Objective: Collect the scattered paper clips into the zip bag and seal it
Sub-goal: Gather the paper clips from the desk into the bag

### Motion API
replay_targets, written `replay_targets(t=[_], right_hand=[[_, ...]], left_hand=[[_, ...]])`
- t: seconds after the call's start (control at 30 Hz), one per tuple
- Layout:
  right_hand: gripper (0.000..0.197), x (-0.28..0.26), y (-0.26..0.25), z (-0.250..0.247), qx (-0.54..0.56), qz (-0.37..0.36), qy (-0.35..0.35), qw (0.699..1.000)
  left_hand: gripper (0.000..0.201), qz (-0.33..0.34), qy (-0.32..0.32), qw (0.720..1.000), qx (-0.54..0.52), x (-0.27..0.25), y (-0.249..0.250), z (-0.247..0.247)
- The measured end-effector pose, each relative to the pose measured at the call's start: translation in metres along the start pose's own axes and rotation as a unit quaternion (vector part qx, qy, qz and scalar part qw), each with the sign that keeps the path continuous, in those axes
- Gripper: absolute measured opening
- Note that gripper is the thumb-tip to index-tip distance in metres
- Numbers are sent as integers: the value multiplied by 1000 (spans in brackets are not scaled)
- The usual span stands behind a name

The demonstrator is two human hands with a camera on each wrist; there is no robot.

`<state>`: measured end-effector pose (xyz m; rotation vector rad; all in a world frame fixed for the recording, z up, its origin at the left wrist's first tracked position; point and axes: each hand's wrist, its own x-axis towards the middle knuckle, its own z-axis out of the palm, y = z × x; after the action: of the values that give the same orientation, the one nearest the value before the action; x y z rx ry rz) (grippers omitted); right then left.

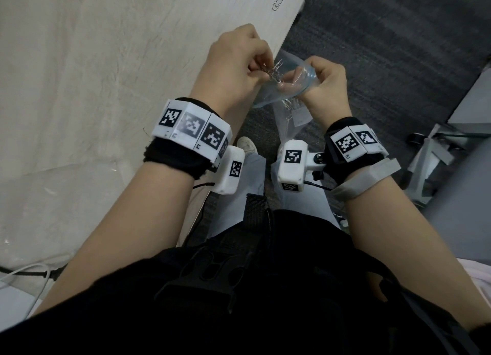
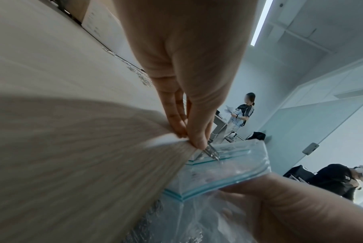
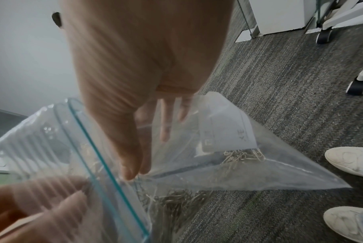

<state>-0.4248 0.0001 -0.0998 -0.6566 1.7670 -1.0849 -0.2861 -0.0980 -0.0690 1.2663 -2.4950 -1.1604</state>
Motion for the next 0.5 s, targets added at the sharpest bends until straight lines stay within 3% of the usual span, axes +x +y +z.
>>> replay_targets(t=[0.13,0.27,0.37,0.5], right_hand=[[33,2,3,0,-9,1,6,1000],[27,1,4,-3,-12,0,3,1000],[15,1,2,-3,-8,-3,-4,1000],[28,1,1,-3,-7,-4,-1,1000]], left_hand=[[14,25,-20,999,15,0,3,5],[19,37,-29,998,-42,-5,7,6],[25,33,22,996,-82,-9,4,2],[26,-7,93,992,-79,-9,-7,-4]])
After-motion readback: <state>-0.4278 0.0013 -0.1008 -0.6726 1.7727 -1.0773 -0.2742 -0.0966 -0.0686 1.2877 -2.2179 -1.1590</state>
